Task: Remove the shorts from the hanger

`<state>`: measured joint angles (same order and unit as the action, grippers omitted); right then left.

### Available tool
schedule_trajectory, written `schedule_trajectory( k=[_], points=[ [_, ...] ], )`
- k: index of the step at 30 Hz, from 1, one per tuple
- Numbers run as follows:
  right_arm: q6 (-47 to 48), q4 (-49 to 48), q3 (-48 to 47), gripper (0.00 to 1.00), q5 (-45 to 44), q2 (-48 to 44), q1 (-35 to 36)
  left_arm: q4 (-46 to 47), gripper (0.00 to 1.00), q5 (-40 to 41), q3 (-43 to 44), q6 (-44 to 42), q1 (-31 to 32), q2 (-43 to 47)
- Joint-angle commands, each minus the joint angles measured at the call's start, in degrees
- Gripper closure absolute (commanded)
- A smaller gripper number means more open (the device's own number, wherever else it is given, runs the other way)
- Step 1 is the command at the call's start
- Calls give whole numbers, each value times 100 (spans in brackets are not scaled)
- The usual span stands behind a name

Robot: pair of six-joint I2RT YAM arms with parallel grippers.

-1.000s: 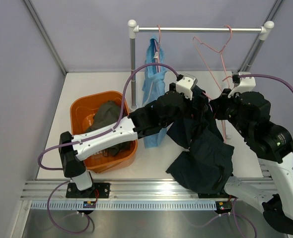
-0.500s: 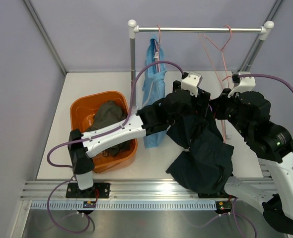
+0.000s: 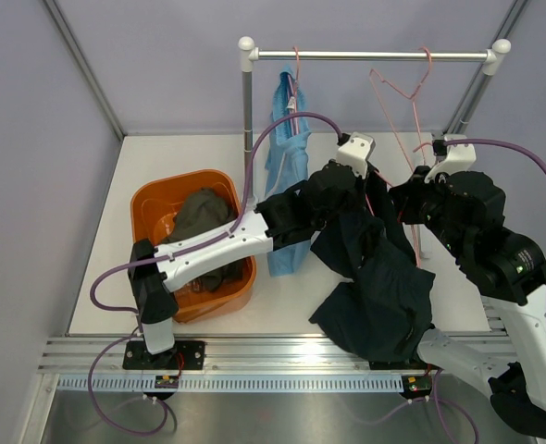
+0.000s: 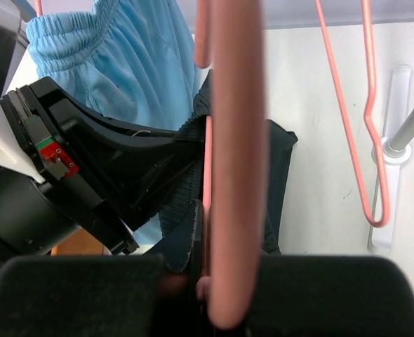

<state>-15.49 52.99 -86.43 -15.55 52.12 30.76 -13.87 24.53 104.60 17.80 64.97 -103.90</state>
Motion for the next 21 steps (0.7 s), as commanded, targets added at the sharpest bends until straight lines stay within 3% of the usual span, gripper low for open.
schedule_trajectory(
  k=[1, 11, 21],
  points=[
    [-95, -237, -128, 100, 87, -96, 53, 244, 94, 367, 52, -93, -116, 203],
    [-51, -96, -225, 100, 430, -211, 53, 33, 98, 324, 456, -40, -915, -7],
    [-51, -122, -225, 100, 536, -343, 53, -186, 94, -168, 843, -163, -1153, -561]
  ],
)
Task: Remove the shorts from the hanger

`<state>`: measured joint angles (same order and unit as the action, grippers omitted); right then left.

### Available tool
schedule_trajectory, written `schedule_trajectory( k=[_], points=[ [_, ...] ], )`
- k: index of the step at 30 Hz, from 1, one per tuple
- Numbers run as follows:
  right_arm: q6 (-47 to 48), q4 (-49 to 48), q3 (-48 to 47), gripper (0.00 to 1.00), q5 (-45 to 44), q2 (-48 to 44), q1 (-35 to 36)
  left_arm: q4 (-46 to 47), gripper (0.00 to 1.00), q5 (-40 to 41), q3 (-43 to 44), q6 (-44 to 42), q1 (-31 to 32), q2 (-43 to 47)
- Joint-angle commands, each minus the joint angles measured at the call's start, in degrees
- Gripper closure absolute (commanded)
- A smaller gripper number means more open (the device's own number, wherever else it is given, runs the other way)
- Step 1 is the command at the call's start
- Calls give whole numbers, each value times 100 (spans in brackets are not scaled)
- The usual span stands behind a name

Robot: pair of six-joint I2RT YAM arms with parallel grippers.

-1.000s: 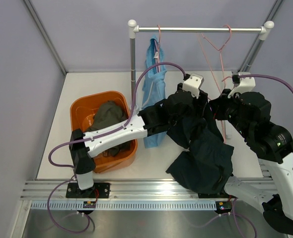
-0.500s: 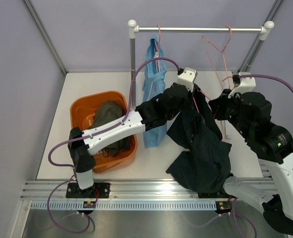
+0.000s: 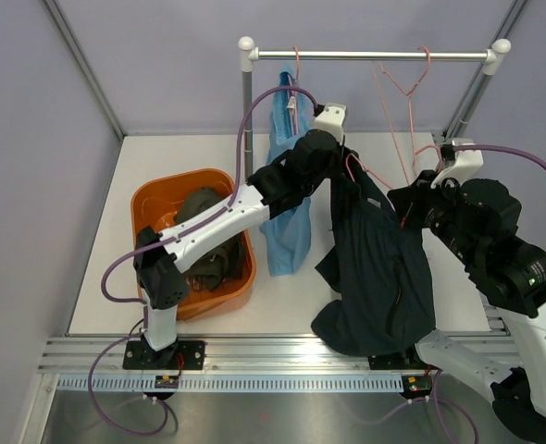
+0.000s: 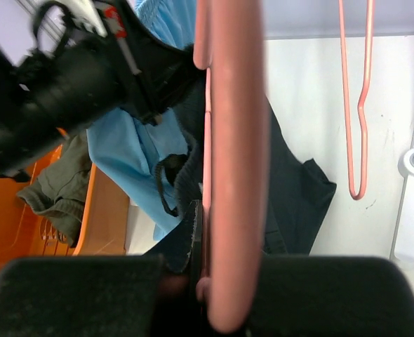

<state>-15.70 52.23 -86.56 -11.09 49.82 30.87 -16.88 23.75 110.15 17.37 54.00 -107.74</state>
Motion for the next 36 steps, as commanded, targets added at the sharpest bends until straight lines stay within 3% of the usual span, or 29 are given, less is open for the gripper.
schedule_trajectory(
  k=[1, 8, 13, 21, 25, 27, 31, 36],
  points=[
    [-3, -63, -220, 100, 64, -131, 42, 89, 94, -238, 297, -102, -56, -203],
    [24, -160, -194, 100, -138, -96, 42, -70, 98, -634, 34, 12, 23, -204],
    [85, -300, -142, 100, -402, -8, 42, 395, 99, -914, -765, -329, 400, 454],
    [392, -1003, 8, 100, -1096, 571, 42, 1495, 99, -1786, -2699, -2095, 1744, 2352],
    [463, -1258, -114, 100, -1299, 1055, 33, 1434, 95, -882, -3332, -2912, 2841, 3276],
    [463, -1364, -229, 100, -1343, 1362, 42, 1206, 95, -462, -3403, -2958, 3063, 3707],
    [437, -1487, -641, 100, -1299, 1679, 33, 758, 96, 120, -3272, -2923, 3090, 4366],
    [489, -1470, -906, 100, -1273, 1829, 33, 599, 94, 620, -2081, -3405, 3090, 5078]
  ],
)
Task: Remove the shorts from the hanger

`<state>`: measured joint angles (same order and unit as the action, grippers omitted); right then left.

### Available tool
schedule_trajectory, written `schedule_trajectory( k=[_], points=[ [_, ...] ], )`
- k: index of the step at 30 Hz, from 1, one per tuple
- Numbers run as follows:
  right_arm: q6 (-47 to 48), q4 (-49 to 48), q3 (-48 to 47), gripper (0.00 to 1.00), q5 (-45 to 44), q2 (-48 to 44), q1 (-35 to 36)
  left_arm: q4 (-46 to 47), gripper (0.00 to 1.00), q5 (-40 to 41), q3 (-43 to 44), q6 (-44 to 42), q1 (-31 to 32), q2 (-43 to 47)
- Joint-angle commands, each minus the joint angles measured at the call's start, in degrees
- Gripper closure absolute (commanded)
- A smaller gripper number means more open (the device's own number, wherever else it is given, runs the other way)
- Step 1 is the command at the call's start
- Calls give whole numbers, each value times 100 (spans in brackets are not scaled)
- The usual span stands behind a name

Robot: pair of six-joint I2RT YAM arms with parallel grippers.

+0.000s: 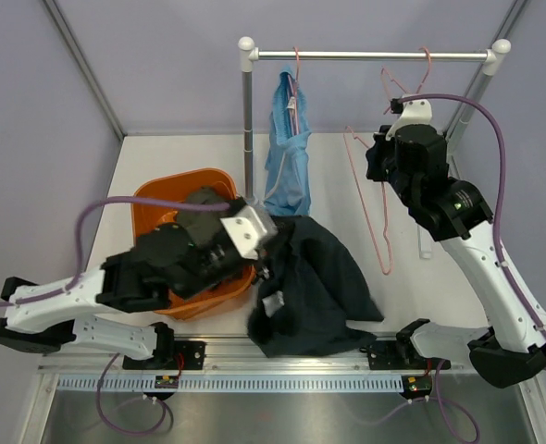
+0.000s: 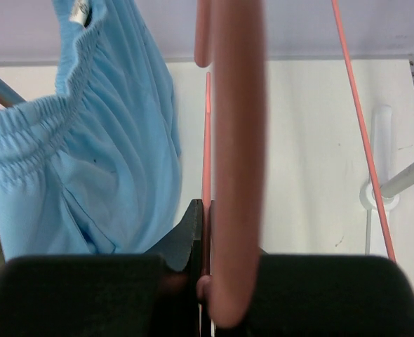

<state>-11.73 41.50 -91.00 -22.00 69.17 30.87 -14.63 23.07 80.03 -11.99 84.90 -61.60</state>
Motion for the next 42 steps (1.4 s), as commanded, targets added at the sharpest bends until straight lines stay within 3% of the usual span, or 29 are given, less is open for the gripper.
schedule_trajectory(
  k=[1, 5, 10, 13, 15, 21, 33, 36, 38, 41, 42],
  points=[
    [83, -379, -515, 100, -208, -96, 33, 469, 94, 812, 1144, -767, 0, 491],
    [91, -274, -568, 100, -226, -123, 42, 1724, 95, 1638, 1673, -2077, -9, 579],
    [109, -168, -533, 100, -279, -219, 33, 3043, 97, 1946, 2200, -4034, -9, 264],
    [127, -124, -506, 100, -305, -254, 33, 4340, 97, 2245, 2017, -5369, -9, 140],
    [135, -124, -471, 100, -314, -281, 42, 5089, 97, 2368, 1736, -5830, -44, 78],
    [162, -107, -497, 100, -253, -246, 33, 5129, 96, 2457, 1560, -5780, -903, 201],
    [127, -54, -471, 100, -77, -263, 33, 3742, 93, 2685, 1077, -4077, -3056, 26],
    [135, -71, -410, 100, -41, -307, 33, 2892, 92, 2912, 647, -2743, -3732, 157],
    [144, -71, -357, 100, -33, -325, 33, 2048, 92, 3045, 401, -1145, -4199, 193],
    [188, -71, -313, 100, 2, -325, 33, -86, 91, 3108, 250, 1351, -5183, 87],
    [197, -80, -296, 100, 20, -316, 33, -980, 91, 2437, 128, 2027, -5725, 26]
  ],
)
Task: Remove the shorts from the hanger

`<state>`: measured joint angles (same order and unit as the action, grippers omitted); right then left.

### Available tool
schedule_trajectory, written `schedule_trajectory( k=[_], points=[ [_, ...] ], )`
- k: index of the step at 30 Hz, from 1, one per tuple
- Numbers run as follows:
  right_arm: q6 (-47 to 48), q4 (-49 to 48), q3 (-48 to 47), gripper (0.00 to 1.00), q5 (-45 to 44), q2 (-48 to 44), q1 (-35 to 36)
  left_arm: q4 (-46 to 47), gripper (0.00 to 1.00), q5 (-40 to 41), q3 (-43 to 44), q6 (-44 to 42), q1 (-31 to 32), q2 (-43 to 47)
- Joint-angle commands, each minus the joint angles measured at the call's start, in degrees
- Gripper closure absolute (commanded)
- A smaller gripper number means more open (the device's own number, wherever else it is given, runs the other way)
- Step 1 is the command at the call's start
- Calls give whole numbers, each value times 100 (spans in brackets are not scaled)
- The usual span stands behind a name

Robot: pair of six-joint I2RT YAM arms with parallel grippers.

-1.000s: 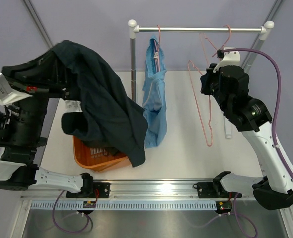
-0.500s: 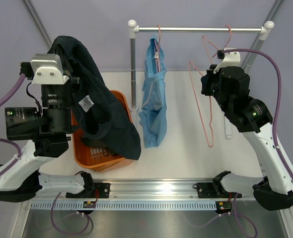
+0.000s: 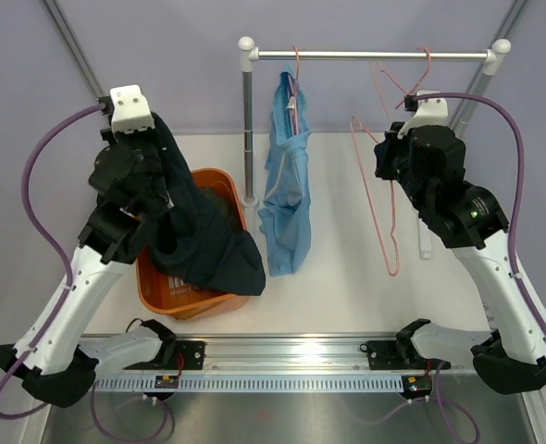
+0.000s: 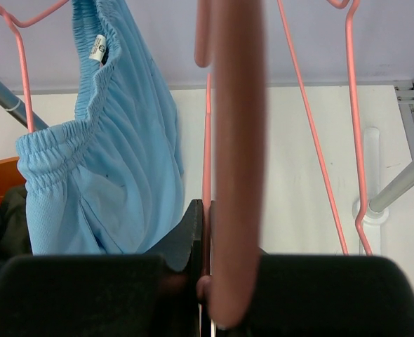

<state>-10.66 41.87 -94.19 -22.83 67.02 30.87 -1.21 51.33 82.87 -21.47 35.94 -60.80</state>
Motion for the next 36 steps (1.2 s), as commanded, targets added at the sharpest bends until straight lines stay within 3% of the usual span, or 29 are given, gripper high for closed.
schedule_trajectory(
  k=[1, 6, 14, 15, 18, 19, 22, 26, 36],
  points=[
    [90, -135, 67, 100, 138, -102, 42, -2566, 91, -735, -305, 3896, -1069, -64],
    [99, -187, 182, 100, 209, -84, 33, -2482, 89, -3536, -2295, 5712, -2099, -2],
    [169, -170, 112, 100, 226, -93, 33, -990, 86, -5946, -4497, 7332, -2547, -696],
    [178, -170, 68, 100, 226, -84, 33, -847, 77, -6090, -4629, 7498, -2575, -766],
    [213, -117, -2, 100, 235, -75, 33, -713, 48, -6188, -4719, 7387, -2575, -820],
    [222, -109, -20, 100, 226, -58, 42, -775, 29, -6144, -4623, 7325, -2575, -759],
    [274, -91, -64, 100, 148, -40, 33, -1169, 2, -5671, -4386, 6939, -2575, -355],
    [310, -108, -152, 100, 86, 30, 33, -1819, 1, -4907, -3833, 6438, -2575, 216],
    [503, -38, -652, 100, -160, 311, 33, -2787, 1, -4808, -3154, 5215, -2206, 1025]
  ],
)
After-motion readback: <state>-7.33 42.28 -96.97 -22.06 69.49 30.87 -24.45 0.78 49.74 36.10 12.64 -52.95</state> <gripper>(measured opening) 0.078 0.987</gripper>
